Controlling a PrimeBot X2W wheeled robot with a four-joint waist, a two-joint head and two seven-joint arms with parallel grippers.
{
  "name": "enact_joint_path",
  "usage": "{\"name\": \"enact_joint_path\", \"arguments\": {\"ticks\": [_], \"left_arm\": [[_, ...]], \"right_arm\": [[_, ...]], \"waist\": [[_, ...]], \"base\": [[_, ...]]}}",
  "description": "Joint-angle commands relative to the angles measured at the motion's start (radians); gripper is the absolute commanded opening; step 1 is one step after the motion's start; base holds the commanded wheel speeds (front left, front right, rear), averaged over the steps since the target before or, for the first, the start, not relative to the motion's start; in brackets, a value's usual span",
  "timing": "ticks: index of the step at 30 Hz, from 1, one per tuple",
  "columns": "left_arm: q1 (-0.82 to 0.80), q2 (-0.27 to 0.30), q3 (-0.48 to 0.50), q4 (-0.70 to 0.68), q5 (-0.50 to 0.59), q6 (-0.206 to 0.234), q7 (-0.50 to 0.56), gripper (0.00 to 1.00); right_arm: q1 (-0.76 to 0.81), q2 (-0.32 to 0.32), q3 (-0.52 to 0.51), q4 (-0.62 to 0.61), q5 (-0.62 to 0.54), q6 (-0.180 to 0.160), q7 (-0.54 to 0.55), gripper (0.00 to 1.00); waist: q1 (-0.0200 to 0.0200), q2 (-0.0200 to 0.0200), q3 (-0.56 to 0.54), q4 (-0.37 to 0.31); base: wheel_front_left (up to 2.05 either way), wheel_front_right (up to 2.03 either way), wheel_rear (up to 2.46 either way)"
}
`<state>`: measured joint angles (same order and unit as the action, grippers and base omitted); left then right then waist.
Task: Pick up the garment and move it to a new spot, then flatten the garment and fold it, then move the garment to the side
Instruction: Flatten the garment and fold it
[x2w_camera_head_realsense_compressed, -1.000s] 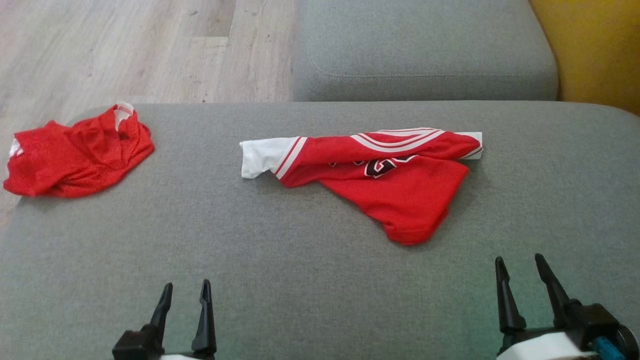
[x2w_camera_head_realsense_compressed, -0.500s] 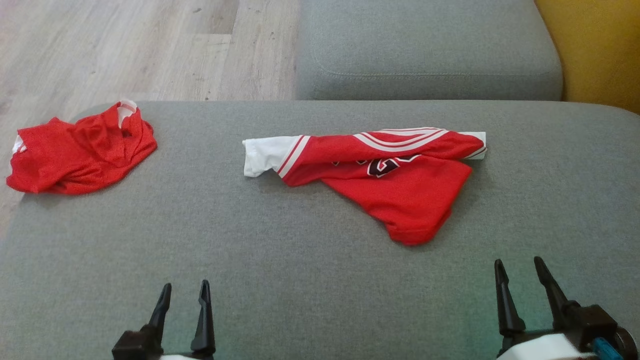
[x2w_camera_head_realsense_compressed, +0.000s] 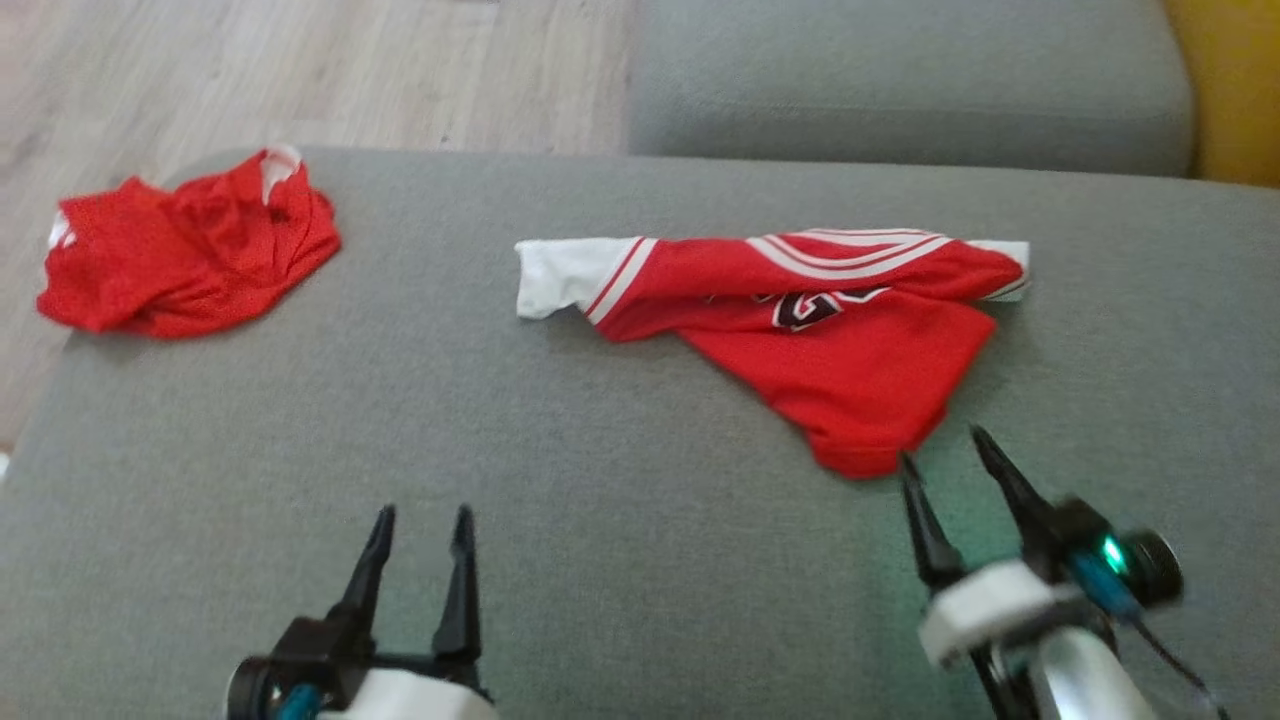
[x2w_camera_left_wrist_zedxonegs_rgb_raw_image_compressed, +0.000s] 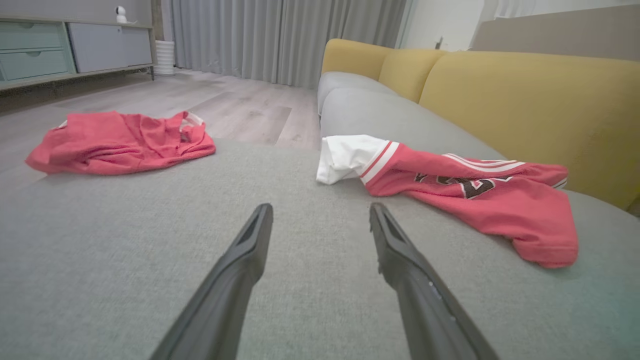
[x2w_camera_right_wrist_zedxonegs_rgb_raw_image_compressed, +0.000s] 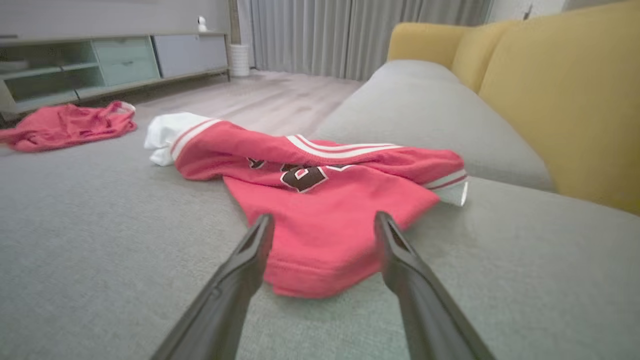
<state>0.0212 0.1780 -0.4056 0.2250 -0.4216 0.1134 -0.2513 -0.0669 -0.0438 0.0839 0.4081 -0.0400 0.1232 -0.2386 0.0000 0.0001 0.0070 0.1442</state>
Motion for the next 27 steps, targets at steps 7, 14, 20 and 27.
{"name": "enact_joint_path", "arguments": {"ticks": [7, 14, 20, 27], "left_arm": [[-0.097, -0.037, -0.004, -0.061, 0.016, -0.009, -0.007, 1.00], [-0.111, -0.066, -0.007, -0.035, 0.015, -0.019, -0.009, 1.00], [-0.102, -0.074, 0.017, -0.026, 0.023, -0.019, -0.010, 1.00], [-0.073, -0.071, 0.048, -0.011, 0.032, -0.022, -0.010, 1.00]], "right_arm": [[-0.236, -0.006, 0.035, 0.202, -0.107, 0.008, 0.089, 1.00], [-0.311, -0.006, 0.000, 0.349, -0.187, 0.008, 0.143, 0.94], [-0.337, -0.006, -0.059, 0.332, -0.224, 0.008, 0.080, 0.00], [-0.359, -0.006, 0.001, 0.183, -0.214, 0.008, 0.027, 0.00]], "waist": [[0.0000, -0.0001, 0.113, 0.105], [0.0000, -0.0001, 0.141, 0.157], [0.0000, -0.0001, 0.124, 0.151], [0.0000, -0.0001, 0.061, 0.100]], "base": [[0.00, 0.00, 0.00], [0.00, 0.00, 0.00], [0.00, 0.00, 0.00], [0.00, 0.00, 0.00]]}}
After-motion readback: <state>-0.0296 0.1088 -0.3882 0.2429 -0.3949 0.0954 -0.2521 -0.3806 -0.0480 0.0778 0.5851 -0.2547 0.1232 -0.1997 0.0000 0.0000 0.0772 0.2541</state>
